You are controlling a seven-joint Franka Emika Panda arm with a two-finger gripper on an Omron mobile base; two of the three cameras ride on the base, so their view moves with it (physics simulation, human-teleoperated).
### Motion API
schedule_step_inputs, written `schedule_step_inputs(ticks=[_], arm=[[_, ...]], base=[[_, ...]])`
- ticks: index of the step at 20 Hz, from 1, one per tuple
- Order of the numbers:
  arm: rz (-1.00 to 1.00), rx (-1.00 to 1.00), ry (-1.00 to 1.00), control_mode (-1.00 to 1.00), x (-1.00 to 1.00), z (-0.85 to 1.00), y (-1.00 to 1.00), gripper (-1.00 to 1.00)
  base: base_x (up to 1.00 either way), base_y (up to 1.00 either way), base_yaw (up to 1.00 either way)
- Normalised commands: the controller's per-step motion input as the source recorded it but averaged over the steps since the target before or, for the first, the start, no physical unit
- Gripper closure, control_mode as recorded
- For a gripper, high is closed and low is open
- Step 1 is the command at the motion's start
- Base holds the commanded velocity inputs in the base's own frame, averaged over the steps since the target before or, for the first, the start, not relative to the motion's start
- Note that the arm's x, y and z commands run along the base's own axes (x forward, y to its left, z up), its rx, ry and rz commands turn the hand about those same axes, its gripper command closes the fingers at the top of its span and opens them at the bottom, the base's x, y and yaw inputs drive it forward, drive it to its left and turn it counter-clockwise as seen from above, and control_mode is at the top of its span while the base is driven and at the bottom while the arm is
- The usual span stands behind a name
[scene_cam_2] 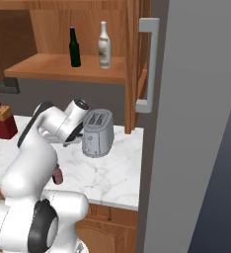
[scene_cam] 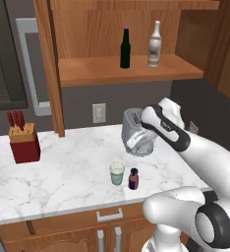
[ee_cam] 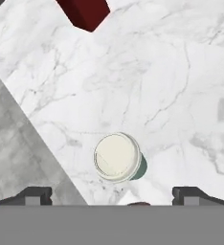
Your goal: Sort all alcoholic drinks to one cabinet, and non-alcoholic drinks to the other.
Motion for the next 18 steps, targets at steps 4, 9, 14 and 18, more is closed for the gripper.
schedule_step_inputs(ticks=[4, 9, 14, 18], arm=[[-0.05, -0.03, 0.06, -1.00, 0.09, -0.68, 0.44, -1.00], [-0.15, -0.12, -0.10, -1.00, 0.01, -0.59, 0.14, -1.00], [-0.18, -0.13, -0.09, -1.00, 0.00, -0.48, 0.15, -1.00], [-0.14, -0.08, -0.06, -1.00, -0.09, -0.10, 0.23, -1.00]], base=[[0.00, 0.00, 0.00], [0.00, 0.00, 0.00], [0.00, 0.00, 0.00], [0.00, 0.00, 0.00]])
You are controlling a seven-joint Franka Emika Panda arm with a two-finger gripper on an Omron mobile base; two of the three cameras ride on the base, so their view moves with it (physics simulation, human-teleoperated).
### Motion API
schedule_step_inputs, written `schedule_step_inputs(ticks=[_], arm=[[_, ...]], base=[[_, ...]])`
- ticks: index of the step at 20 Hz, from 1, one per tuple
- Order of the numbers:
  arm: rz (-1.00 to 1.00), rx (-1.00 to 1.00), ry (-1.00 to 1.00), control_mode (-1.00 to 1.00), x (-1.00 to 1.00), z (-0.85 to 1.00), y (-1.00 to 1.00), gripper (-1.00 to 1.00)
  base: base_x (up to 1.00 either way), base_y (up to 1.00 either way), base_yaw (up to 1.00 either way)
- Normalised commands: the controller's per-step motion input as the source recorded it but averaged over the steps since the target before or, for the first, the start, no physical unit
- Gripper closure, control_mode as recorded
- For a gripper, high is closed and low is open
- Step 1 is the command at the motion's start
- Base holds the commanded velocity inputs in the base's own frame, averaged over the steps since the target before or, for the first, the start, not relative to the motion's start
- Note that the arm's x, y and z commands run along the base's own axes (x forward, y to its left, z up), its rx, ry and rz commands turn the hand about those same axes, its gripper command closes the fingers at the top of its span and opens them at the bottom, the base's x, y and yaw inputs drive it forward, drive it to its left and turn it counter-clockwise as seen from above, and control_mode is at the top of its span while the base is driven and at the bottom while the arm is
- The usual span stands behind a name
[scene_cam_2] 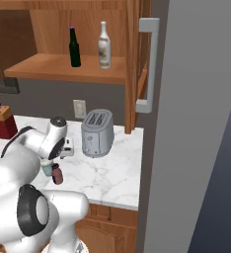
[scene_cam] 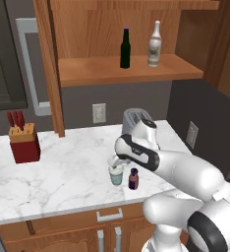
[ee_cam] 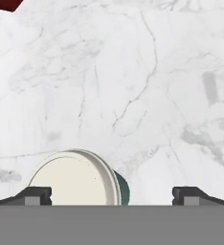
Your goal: Sort all alcoholic drinks to one cabinet, and non-alcoholic drinks to the other.
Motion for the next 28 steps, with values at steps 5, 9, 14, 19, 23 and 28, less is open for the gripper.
schedule_step_inputs(ticks=[5, 9, 14, 19, 23, 28], arm=[[-0.08, -0.02, -0.02, -1.00, -0.22, 0.00, 0.16, -1.00], [-0.03, -0.01, 0.00, -1.00, 0.00, -0.20, 0.08, -1.00], [-0.01, 0.00, -0.07, -1.00, -0.02, -0.02, 0.00, -1.00], [0.00, 0.00, -0.01, -1.00, 0.01, -0.09, 0.00, -1.00], [0.00, 0.00, -0.05, -1.00, 0.00, 0.05, -0.09, -1.00], [0.00, 0.00, -0.02, -1.00, 0.00, 0.15, -0.17, -1.00]], base=[[0.00, 0.00, 0.00], [0.00, 0.00, 0.00], [0.00, 0.00, 0.00], [0.00, 0.00, 0.00], [0.00, 0.00, 0.00], [0.00, 0.00, 0.00]])
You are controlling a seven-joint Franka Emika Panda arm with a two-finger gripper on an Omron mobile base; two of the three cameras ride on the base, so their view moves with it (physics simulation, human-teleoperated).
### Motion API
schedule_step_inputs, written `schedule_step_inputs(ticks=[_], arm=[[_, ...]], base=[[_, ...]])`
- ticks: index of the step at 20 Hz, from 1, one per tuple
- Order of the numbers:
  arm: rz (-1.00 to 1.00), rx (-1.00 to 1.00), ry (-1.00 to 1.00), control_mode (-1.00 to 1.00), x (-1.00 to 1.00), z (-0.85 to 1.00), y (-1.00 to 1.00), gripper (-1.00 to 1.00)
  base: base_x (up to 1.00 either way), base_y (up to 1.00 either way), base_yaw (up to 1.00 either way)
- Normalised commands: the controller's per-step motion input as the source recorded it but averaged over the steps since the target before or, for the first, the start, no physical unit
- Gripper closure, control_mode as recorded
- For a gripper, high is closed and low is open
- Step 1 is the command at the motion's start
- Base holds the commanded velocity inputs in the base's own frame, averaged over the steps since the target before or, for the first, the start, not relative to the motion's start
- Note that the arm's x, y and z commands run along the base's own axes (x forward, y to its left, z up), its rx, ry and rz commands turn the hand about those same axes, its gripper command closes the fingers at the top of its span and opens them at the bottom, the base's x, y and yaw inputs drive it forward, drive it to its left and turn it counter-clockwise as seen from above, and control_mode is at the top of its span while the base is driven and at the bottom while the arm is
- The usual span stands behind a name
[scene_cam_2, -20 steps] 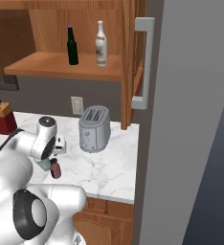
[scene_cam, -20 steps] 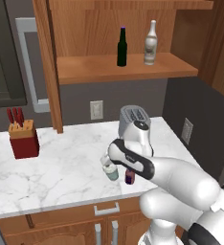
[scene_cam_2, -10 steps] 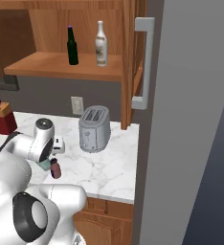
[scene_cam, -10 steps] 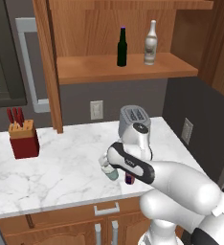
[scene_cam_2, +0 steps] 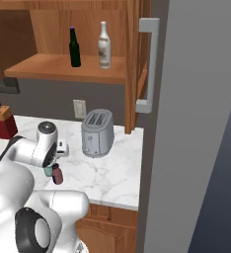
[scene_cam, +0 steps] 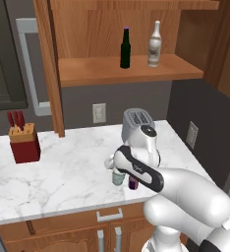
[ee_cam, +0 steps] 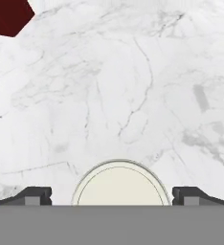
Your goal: Sort all alcoholic drinks to one cabinet, and non-alcoholic drinks to the other.
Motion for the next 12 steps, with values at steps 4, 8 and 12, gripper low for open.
schedule_step_inputs(ticks=[4, 8, 12], arm=[[0.00, 0.00, -0.03, -1.00, -0.04, 0.11, -0.06, -1.00], [0.00, 0.00, -0.01, -1.00, -0.08, -0.03, 0.00, -1.00], [0.00, -0.03, 0.00, -1.00, 0.00, -0.14, 0.00, -1.00]], base=[[0.00, 0.00, 0.00], [0.00, 0.00, 0.00], [0.00, 0.00, 0.00]])
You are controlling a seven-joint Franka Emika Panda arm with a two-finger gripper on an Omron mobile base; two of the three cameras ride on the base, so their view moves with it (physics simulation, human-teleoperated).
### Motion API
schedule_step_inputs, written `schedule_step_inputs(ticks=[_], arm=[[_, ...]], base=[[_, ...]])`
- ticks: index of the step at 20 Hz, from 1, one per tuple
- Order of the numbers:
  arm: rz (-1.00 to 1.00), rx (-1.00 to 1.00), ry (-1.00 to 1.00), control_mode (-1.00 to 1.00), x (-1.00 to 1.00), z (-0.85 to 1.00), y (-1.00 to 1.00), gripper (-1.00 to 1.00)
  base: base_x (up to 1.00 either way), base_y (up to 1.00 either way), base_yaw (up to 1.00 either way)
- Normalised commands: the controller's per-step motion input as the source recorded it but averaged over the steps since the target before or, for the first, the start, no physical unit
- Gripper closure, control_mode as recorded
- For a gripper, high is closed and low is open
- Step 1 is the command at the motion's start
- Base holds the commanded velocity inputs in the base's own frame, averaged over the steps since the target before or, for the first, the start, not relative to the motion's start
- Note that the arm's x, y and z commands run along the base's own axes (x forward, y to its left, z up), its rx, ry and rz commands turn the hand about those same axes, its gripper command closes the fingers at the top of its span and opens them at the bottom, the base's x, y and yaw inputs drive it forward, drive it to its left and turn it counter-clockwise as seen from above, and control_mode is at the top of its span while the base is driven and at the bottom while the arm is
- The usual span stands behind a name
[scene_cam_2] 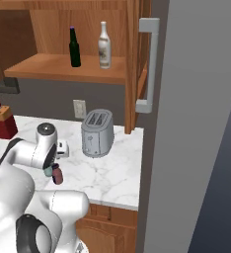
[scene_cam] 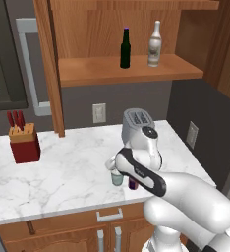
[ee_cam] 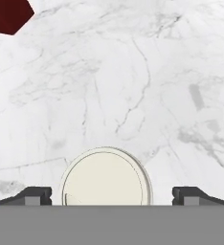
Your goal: Sort all alcoholic drinks to one cabinet, and non-alcoholic drinks to the other.
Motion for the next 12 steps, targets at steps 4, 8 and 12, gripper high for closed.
schedule_step_inputs(ticks=[4, 8, 12], arm=[[0.00, -0.02, 0.00, -1.00, 0.00, -0.14, 0.00, -1.00], [0.00, -0.03, 0.00, -1.00, 0.00, -0.19, 0.00, -1.00], [0.00, -0.03, 0.00, -1.00, 0.00, -0.21, 0.00, -1.00]], base=[[0.00, 0.00, 0.00], [0.00, 0.00, 0.00], [0.00, 0.00, 0.00]])
